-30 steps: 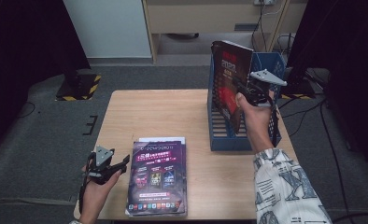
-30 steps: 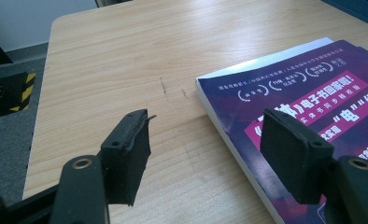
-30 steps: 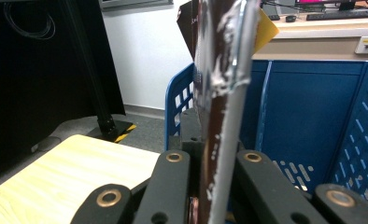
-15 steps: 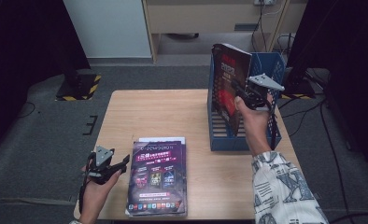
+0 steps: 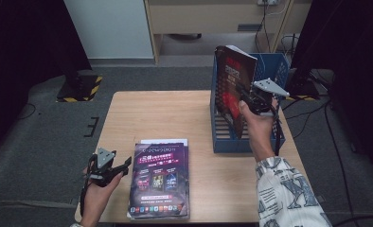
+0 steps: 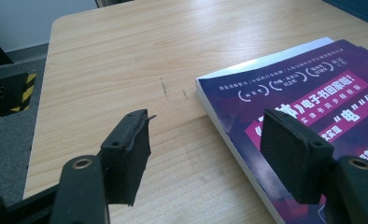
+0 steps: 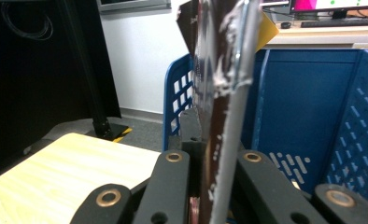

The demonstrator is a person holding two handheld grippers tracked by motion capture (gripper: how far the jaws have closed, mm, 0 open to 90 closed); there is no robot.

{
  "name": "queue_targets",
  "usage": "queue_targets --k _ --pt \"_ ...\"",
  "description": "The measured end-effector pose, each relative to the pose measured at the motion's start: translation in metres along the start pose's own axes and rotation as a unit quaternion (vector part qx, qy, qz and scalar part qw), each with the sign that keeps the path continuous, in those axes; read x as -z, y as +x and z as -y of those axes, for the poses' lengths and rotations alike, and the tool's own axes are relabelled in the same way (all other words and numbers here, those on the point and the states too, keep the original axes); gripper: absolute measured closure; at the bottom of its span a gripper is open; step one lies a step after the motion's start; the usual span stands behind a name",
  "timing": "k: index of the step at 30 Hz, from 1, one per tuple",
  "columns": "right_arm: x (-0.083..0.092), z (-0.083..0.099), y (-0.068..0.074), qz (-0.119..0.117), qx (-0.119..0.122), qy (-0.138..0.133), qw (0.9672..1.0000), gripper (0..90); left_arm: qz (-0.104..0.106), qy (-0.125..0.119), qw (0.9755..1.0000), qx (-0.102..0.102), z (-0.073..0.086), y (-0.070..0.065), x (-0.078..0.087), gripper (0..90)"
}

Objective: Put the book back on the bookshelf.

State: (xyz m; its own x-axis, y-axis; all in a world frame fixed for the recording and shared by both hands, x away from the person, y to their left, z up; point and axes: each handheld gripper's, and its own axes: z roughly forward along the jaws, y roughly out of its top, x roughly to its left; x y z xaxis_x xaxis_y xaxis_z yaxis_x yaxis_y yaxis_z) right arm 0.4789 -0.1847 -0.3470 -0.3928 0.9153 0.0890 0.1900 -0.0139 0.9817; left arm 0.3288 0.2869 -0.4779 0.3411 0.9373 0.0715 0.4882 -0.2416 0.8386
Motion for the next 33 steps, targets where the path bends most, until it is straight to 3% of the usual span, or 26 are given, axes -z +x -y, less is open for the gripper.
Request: queue_targets --k 15,22,33 --pt "-0.0045 0.0052 0.0020 0.007 0.006 0.019 0.9998 87.1 0.001 0.000 1.0000 0.001 -0.0001 0.0001 0.0002 33.0" --pt "-0.0032 0.0041 0.0039 0.011 0.014 0.045 0.9988 87.0 0.000 0.000 1.0000 0.000 -0.0004 -0.0005 0.0002 33.0" --pt "-0.0064 0.0072 0.0039 -0.004 0.007 0.062 0.9980 86.6 0.000 0.000 1.0000 0.000 -0.0003 0.0002 0.0003 33.0"
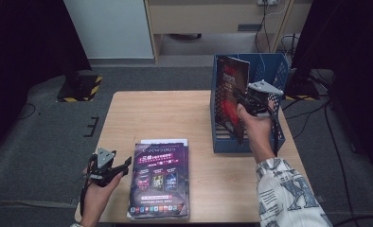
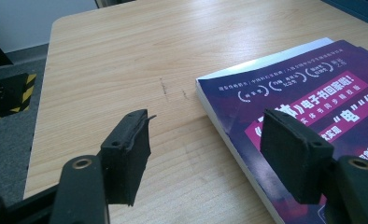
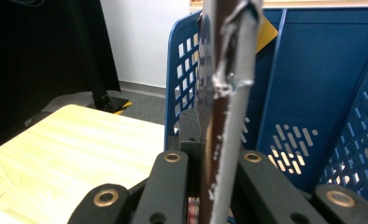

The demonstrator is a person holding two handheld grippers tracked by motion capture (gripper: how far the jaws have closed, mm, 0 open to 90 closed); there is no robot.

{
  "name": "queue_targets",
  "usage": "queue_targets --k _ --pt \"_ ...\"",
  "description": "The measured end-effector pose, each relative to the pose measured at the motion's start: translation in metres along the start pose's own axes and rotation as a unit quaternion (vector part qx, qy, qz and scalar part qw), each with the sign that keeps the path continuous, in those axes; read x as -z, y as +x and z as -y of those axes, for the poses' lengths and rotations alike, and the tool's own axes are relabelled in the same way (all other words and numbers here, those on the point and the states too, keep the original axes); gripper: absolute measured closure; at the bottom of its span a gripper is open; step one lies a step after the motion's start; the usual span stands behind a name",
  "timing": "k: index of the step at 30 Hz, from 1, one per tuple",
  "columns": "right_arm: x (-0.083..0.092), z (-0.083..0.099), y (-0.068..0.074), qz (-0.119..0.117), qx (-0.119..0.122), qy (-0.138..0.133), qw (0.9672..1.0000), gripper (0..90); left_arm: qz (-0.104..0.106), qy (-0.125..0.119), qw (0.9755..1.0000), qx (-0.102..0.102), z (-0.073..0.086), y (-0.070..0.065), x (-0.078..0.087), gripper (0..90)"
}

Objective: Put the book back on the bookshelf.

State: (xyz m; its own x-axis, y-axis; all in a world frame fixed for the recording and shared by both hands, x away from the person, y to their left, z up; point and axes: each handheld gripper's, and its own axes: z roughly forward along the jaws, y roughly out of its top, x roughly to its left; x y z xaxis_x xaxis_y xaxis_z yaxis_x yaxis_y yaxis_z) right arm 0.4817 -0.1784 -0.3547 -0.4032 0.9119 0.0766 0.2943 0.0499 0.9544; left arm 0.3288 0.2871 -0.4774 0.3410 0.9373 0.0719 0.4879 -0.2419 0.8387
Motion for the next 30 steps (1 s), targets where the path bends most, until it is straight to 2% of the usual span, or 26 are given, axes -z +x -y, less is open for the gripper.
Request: queue_targets --k 5,12,17,26,30 --pt "-0.002 0.000 0.000 -0.006 -0.002 -0.001 1.0000 86.2 0.000 0.000 1.0000 0.000 0.000 0.000 0.000 33.0" --pt "-0.003 -0.004 -0.001 -0.009 -0.004 0.014 0.9998 85.5 0.000 0.000 1.0000 0.000 0.000 0.000 0.000 32.9" --pt "-0.005 -0.010 -0.002 -0.005 -0.003 0.018 0.9998 84.2 0.001 0.000 1.0000 0.000 0.000 0.000 0.000 32.9" --pt "-0.010 -0.018 0.001 0.003 0.008 0.051 0.9987 86.6 0.001 0.001 1.0000 -0.001 0.000 0.000 0.000 32.9" --pt "-0.008 -0.019 0.002 0.002 0.002 0.042 0.9991 86.7 0.002 0.001 1.0000 -0.001 0.000 0.000 0.000 32.9"
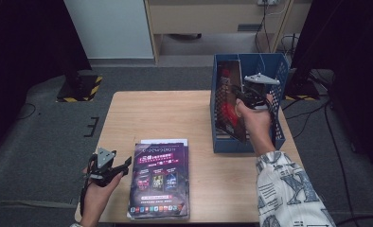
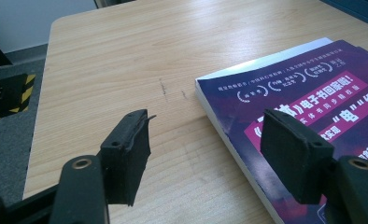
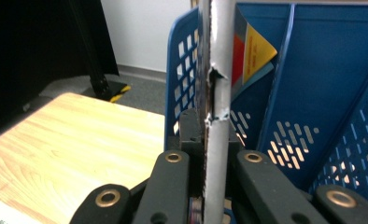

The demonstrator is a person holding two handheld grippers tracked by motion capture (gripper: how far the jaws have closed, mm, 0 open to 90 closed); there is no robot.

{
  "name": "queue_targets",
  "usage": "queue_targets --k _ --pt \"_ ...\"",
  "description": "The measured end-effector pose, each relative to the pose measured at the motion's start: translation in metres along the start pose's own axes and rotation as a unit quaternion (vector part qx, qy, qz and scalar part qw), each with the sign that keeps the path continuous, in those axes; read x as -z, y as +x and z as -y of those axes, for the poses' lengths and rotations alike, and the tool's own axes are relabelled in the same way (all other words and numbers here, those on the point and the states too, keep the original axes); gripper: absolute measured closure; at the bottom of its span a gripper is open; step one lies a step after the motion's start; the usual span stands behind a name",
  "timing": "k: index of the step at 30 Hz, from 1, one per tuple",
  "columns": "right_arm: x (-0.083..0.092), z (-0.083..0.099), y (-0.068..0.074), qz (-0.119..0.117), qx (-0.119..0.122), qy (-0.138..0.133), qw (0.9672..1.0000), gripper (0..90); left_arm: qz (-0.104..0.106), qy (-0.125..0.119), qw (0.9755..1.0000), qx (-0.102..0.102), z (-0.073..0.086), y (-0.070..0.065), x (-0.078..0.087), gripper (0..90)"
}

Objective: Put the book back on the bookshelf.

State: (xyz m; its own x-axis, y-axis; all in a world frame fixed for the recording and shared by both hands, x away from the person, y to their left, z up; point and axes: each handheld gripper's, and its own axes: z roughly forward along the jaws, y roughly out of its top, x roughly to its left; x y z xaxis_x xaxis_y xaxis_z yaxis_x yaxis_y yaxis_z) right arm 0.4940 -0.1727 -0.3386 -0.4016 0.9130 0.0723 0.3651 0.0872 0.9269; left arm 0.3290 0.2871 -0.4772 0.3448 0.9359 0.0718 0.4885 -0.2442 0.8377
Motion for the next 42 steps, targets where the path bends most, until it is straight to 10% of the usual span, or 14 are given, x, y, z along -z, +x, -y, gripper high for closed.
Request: queue_targets --k 19,42 --pt "0.016 -0.008 0.002 -0.008 0.003 -0.096 0.9953 86.7 0.002 0.000 1.0000 -0.001 0.000 -0.001 -0.001 32.6" --pt "0.024 -0.012 0.001 -0.003 0.009 -0.139 0.9902 86.8 0.001 0.001 1.0000 -0.002 0.000 -0.001 -0.002 32.6"
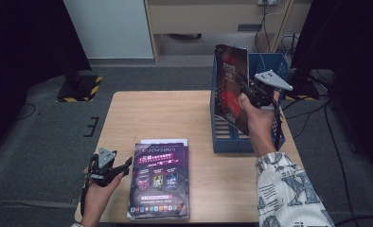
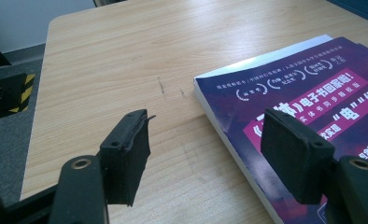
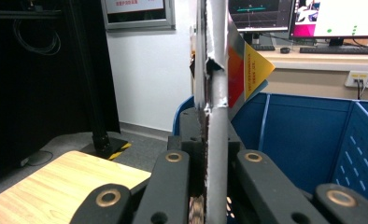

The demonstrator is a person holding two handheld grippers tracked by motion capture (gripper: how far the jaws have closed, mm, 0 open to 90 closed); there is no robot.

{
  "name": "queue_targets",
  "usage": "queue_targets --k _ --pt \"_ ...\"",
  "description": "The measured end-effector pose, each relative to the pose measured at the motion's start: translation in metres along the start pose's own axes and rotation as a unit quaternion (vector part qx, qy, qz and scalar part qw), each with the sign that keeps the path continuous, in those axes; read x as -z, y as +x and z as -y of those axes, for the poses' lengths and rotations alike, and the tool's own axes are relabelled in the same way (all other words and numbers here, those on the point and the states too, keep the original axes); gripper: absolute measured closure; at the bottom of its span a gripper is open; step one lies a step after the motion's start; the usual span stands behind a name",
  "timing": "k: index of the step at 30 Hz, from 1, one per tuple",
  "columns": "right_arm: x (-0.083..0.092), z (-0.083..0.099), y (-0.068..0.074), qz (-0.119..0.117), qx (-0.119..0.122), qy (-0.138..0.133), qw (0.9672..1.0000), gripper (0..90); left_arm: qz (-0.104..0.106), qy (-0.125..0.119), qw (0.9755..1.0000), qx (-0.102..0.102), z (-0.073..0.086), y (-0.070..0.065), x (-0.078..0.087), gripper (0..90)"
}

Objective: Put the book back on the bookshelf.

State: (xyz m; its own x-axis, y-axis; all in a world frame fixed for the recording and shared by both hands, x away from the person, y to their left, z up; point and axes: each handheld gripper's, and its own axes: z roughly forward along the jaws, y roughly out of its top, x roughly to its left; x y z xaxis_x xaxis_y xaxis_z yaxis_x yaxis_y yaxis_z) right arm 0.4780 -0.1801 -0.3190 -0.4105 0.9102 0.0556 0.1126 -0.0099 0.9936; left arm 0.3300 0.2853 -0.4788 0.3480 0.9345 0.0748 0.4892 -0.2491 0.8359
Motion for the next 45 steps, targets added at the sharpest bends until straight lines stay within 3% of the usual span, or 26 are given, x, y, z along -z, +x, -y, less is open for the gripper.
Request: queue_targets --k 23,45 --pt "-0.012 0.024 0.004 -0.034 -0.005 -0.026 0.9991 86.7 0.003 0.002 1.0000 -0.001 0.000 -0.001 -0.002 32.5" --pt "-0.014 0.047 -0.002 -0.042 -0.021 -0.036 0.9983 86.6 0.004 0.005 1.0000 -0.001 0.001 -0.002 -0.004 32.2"
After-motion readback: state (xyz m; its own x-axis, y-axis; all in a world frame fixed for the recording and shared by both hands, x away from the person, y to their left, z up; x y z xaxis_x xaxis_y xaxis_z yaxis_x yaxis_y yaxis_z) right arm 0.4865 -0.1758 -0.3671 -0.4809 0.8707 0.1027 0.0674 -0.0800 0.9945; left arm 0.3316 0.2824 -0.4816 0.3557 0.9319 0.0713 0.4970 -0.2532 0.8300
